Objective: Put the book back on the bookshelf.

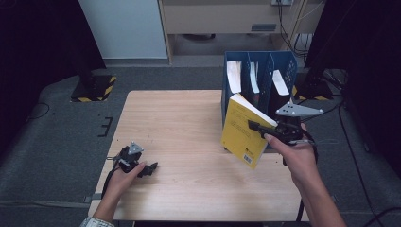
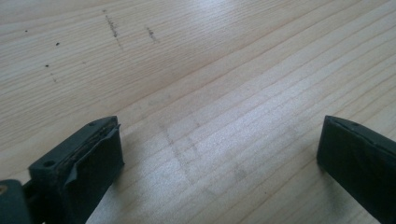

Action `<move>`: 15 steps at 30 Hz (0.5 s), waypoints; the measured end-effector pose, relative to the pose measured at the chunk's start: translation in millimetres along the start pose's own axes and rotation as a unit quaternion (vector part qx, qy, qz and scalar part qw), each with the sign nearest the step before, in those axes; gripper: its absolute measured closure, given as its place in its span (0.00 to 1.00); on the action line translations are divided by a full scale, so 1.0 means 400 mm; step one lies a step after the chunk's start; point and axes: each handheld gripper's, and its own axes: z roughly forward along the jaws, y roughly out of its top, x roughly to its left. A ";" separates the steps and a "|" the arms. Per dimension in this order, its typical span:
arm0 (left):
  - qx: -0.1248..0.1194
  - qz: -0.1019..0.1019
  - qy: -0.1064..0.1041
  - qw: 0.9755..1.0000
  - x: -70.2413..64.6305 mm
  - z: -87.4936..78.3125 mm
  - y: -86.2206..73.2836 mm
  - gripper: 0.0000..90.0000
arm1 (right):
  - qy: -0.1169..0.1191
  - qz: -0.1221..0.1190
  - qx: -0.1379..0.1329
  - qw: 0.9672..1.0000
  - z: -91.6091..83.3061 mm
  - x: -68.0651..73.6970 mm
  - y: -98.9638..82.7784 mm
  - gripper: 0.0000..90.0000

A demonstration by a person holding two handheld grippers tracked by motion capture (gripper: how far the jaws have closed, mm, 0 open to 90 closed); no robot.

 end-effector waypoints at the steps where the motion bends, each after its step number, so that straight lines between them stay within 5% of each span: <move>1: -0.002 0.000 0.000 1.000 0.000 0.001 0.000 0.00 | -0.001 0.000 0.001 1.000 0.000 0.001 0.006 0.84; 15: -0.002 0.004 -0.003 1.000 0.001 0.002 0.001 0.00 | -0.011 0.002 -0.004 1.000 -0.011 -0.007 0.047 0.83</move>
